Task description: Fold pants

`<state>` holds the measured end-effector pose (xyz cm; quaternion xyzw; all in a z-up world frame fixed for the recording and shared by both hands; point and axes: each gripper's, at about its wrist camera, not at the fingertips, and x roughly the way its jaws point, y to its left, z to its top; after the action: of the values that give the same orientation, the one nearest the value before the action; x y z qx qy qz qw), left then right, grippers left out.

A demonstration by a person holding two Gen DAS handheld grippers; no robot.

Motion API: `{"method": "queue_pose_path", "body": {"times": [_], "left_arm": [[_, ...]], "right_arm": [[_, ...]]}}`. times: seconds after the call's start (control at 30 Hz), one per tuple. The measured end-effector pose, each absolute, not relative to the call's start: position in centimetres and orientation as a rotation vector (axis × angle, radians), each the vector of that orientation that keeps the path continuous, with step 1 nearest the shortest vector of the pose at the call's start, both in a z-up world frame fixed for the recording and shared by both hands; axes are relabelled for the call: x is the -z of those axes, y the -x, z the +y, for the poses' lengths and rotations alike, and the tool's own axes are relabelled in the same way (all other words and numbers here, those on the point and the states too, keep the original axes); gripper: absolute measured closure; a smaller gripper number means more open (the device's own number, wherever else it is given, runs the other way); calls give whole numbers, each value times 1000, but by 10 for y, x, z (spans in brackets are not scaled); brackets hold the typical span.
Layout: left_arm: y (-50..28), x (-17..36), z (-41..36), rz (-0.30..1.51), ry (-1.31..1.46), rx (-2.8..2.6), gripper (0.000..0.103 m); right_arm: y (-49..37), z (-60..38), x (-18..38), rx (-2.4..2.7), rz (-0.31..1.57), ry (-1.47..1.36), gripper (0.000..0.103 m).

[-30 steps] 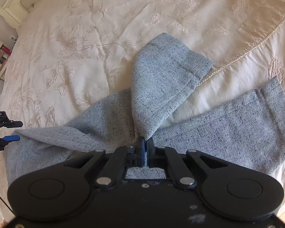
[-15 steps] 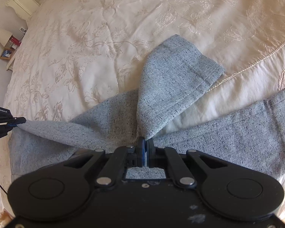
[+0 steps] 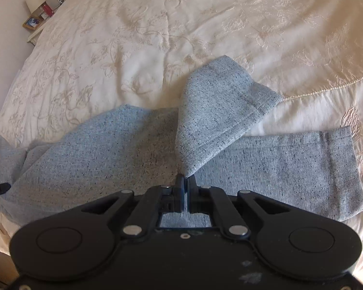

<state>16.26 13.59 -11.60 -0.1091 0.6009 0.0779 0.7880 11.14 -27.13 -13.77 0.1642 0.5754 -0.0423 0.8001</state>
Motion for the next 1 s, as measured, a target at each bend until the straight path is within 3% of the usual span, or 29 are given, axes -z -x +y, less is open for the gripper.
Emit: {"method": "queue_pose_path", "body": {"times": [0.13,0.27,0.33,0.37,0.57,1.0], "left_arm": [[-161,164,129,1388,198,-164,99],[-174,191,125,1440,182,-175,98],[-180,196,127,1456,199,-181,98],[-183,197,127,1461,203,-182,98],[-193,206,128,1486,197,-184,98],[-208,213,108,1512,167,-222,98]], "right_arm": [[-105,-265,164,139,1281,-354,99],[-103,-269,167,167,1312,-408,92],[-99,-279,152,175,1267,-436,89],[-99,-286,145,186,1239,-453,83],[-115,-343,139,349,1160,-546,75],[-180,-383,202,398,1226,-725,72]]}}
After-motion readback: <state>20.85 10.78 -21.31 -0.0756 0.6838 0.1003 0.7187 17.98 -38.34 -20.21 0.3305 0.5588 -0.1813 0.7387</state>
